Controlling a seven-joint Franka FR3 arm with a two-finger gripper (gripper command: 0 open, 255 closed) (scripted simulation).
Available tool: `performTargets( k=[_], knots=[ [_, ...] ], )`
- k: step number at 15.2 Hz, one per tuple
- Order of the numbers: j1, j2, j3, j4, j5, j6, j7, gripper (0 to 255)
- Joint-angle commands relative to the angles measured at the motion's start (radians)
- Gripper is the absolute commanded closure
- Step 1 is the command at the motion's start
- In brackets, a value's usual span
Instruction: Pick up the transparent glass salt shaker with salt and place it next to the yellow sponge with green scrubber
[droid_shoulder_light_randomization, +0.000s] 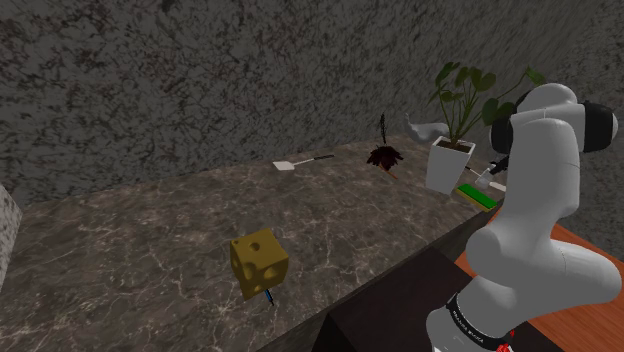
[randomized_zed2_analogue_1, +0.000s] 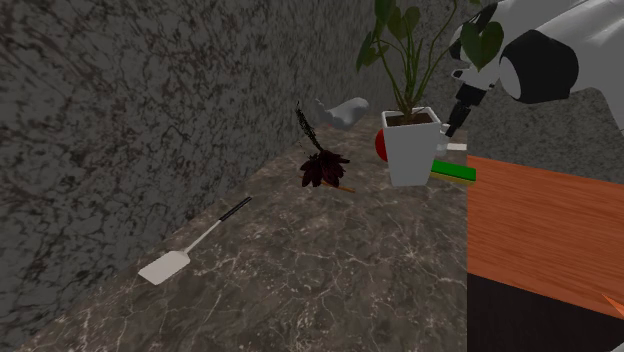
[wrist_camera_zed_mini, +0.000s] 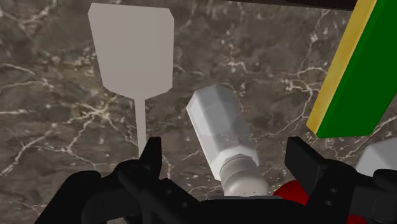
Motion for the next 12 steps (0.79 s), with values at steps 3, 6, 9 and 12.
performTargets(
  k=[3, 6, 9, 12],
  knots=[
    [-0.03, -0.021, -0.013, 0.068, -0.02, -0.077, 0.02, 0],
    [-0.039, -0.024, -0.016, 0.09, -0.025, -0.098, 0.026, 0],
    [-0.039, -0.024, -0.016, 0.09, -0.024, -0.098, 0.026, 0],
    [-0.039, -0.024, -0.016, 0.09, -0.024, -0.098, 0.026, 0]
  ],
)
